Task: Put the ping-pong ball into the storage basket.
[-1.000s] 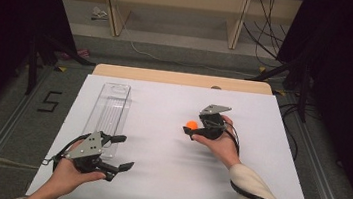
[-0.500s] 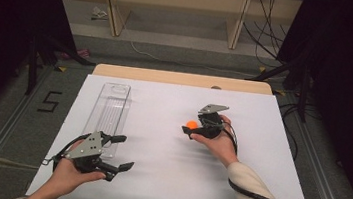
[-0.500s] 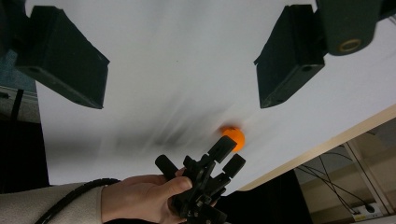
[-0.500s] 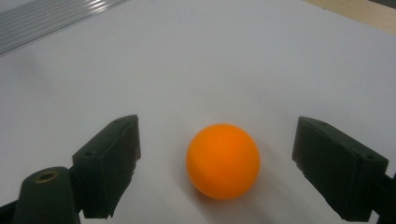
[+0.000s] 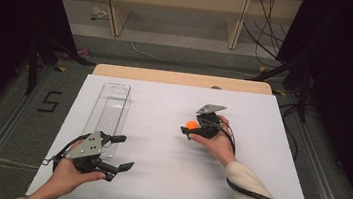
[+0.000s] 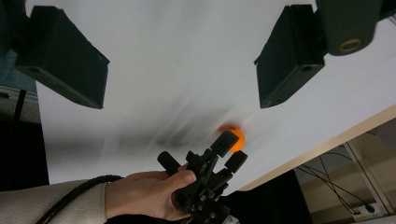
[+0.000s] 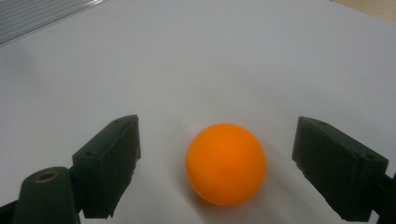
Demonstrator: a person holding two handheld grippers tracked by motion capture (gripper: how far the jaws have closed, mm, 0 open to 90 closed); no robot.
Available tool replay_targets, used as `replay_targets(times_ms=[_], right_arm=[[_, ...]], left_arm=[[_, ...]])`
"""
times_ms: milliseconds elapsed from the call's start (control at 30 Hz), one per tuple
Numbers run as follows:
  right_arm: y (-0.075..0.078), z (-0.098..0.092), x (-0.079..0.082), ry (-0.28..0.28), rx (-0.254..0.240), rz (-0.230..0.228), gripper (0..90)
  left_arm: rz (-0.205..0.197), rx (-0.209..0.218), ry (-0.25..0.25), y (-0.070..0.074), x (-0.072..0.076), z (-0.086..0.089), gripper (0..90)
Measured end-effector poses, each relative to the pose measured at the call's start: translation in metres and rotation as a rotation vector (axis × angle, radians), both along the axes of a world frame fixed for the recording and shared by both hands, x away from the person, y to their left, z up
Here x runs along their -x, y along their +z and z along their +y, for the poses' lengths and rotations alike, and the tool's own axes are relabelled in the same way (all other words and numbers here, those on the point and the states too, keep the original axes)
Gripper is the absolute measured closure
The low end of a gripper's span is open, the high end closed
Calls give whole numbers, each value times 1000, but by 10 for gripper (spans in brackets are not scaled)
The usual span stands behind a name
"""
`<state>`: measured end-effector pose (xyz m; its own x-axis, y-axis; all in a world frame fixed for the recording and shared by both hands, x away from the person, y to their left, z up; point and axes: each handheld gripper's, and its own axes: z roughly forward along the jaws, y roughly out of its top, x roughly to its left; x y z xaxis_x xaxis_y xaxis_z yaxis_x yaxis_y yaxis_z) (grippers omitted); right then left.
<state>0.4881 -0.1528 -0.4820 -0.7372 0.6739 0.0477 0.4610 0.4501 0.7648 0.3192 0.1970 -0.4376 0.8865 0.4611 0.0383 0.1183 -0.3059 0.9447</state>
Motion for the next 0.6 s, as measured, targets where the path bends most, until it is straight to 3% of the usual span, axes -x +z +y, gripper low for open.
replay_targets(times_ms=[600], right_arm=[[-6,5,-3,3,15,13,164]], left_arm=[[1,1,0,0,0,0,164]])
